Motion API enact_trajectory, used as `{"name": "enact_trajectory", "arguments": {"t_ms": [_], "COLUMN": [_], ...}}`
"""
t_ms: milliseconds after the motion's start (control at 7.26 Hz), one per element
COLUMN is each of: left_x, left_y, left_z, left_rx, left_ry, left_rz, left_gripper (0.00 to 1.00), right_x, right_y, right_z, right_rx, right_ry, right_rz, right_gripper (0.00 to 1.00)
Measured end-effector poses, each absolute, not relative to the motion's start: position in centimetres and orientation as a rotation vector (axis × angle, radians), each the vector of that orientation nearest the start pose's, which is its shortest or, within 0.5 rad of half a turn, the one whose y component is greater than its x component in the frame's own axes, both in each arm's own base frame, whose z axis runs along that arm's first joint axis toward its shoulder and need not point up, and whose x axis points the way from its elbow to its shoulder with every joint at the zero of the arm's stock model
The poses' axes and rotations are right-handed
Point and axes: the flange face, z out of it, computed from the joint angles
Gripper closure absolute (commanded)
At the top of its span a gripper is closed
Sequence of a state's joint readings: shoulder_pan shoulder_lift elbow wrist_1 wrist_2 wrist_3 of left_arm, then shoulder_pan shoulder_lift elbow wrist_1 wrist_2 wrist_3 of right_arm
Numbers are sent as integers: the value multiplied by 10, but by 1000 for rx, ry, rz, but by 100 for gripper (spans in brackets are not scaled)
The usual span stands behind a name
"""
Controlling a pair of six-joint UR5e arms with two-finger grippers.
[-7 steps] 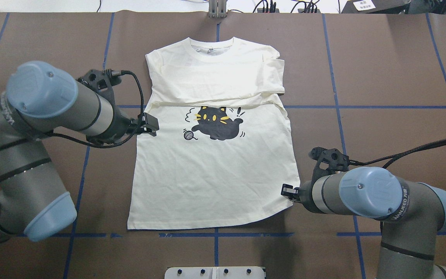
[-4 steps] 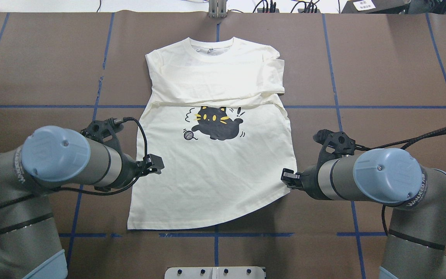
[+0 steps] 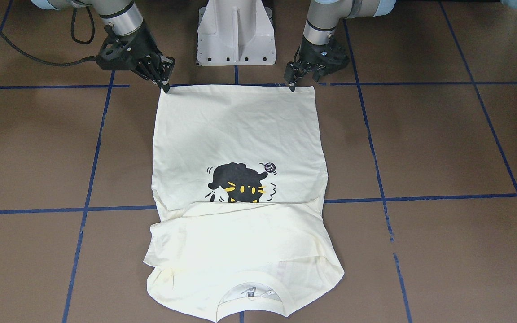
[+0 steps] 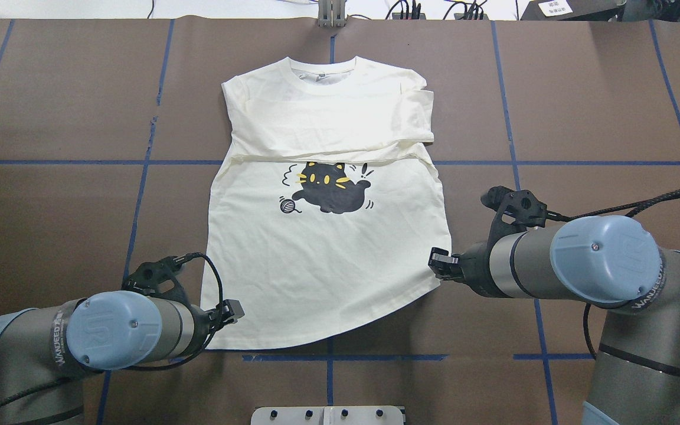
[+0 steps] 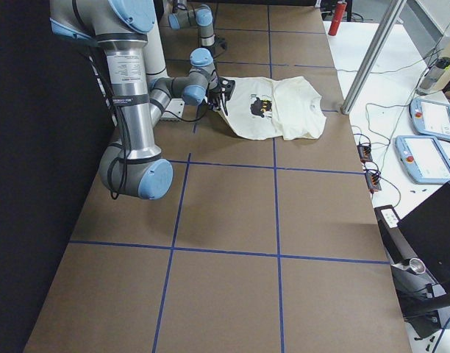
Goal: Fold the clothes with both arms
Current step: 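Move both grippers to the hem corners nearest the robot, then grasp the hem corners with both grippers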
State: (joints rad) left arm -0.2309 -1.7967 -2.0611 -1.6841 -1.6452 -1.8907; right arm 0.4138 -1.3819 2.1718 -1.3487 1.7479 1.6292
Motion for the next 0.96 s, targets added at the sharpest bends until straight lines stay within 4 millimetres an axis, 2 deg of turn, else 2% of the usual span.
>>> {"name": "enact_trajectory", "arguments": {"t_ms": [275, 964], "left_x": [492, 496], "left_y": [-235, -234], "left_z": [329, 330], "left_rx": [-107, -102], "left_ry": [800, 793], "left_rz": [-487, -477], "left_gripper": [14, 17], "right_x": [-405, -406], "right_y": [-303, -303], "right_z": [271, 273], "right_rx": [7, -3], "right_ry": [-1022, -1019], "right_rz": [336, 332], "right_gripper": [100, 100]}}
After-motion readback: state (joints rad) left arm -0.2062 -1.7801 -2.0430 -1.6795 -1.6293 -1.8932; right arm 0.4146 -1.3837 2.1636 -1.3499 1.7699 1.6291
